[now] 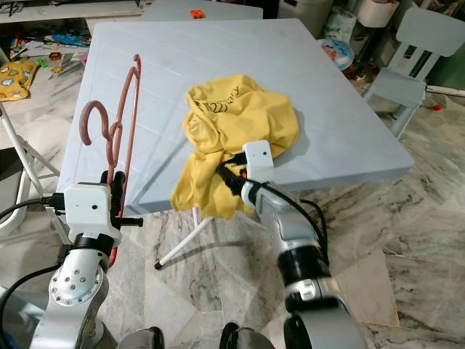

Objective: Hang hanger

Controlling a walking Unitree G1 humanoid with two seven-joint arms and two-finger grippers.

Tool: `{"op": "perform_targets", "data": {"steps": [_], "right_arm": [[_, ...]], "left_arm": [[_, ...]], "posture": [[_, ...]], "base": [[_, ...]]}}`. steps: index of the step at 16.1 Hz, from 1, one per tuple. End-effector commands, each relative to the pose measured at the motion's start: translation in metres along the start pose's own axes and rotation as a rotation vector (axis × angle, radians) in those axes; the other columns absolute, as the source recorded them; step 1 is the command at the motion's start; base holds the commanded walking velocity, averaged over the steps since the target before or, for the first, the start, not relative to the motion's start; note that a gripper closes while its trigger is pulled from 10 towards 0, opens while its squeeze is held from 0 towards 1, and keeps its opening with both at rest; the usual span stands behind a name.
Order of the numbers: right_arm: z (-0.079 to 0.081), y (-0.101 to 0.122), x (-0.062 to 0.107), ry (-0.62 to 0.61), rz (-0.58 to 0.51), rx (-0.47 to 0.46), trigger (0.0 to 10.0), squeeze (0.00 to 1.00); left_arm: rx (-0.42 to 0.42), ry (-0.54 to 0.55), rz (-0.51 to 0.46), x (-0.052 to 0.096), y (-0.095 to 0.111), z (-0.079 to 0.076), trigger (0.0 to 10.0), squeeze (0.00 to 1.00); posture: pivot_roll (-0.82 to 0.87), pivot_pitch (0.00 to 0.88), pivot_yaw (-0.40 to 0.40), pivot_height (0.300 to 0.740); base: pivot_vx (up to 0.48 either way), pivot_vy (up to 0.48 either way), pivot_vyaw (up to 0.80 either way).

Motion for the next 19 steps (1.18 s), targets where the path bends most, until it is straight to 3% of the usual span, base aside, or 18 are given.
{"op": "perform_targets", "data": {"steps": [1,7,10,11,13,14,15,17,18,19], "right_arm": [[0.006,-0.017,-0.005,0.000,0.066,-0.037,0.0,0.00],[0.036,0.011,-0.031,0.020,0.024,-0.064,0.0,0.00],[0.047,0.044,-0.039,0.002,-0.038,-0.109,0.0,0.00],[0.035,0.097,-0.034,-0.106,-0.286,-0.151,0.0,0.00],[0.024,0.157,-0.016,-0.199,-0.528,-0.119,0.0,0.00],[0.022,0.178,-0.008,-0.240,-0.606,-0.056,0.0,0.00],[0.019,0.193,0.001,-0.288,-0.674,0.024,0.0,0.00],[0.014,0.186,-0.002,-0.300,-0.638,0.087,0.0,0.00],[0.012,0.155,-0.014,-0.269,-0.503,0.179,8.7,0.00],[0.011,0.138,-0.019,-0.247,-0.438,0.214,10.0,0.00]], "left_arm": [[-0.005,0.006,-0.005,0.002,0.003,0.001,10.0,0.00],[-0.008,0.017,-0.009,0.002,0.004,0.002,10.0,0.00],[-0.011,0.033,-0.007,0.003,0.003,0.004,10.0,0.00],[-0.012,0.038,-0.009,0.003,0.003,0.004,10.0,0.00],[-0.005,0.068,-0.014,0.004,0.005,0.008,10.0,0.00],[-0.009,0.072,-0.015,0.004,0.005,0.010,10.0,0.00],[-0.014,0.073,-0.014,0.005,0.004,0.010,10.0,0.00],[-0.013,0.065,-0.020,0.004,0.005,0.008,10.0,0.00],[-0.012,0.054,-0.022,0.003,0.005,0.005,10.0,0.00],[-0.012,0.051,-0.020,0.003,0.004,0.004,10.0,0.00]], "posture": [[0.12,0.167,-0.079,0.740],[0.14,0.167,-0.094,0.740],[0.16,0.162,-0.105,0.740],[0.17,0.158,-0.111,0.740],[0.18,0.157,-0.117,0.740],[0.18,0.156,-0.116,0.740],[0.18,0.156,-0.116,0.740],[0.18,0.153,-0.113,0.740],[0.17,0.151,-0.109,0.740],[0.17,0.151,-0.109,0.740]], "base": [[0.000,0.000,0.00],[0.000,0.000,0.00],[0.000,0.000,0.00],[0.000,0.000,0.00],[0.000,0.000,0.00],[0.000,0.000,0.00],[0.000,0.000,0.00],[0.000,0.000,0.00],[0.000,0.000,0.00],[0.000,0.000,0.00]]}}
Point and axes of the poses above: a point about 5 cm out from each wrist's last joint towards the gripper, its own x axis pointing back from the gripper into the wrist, its own y axis along the axis of the wrist's last joint, z = x × y, the point moved 3 cm from there along -x, pointing out of the wrist towards the gripper, and after that the axes turned 3 degrees about -x, right-handed, at the moved point
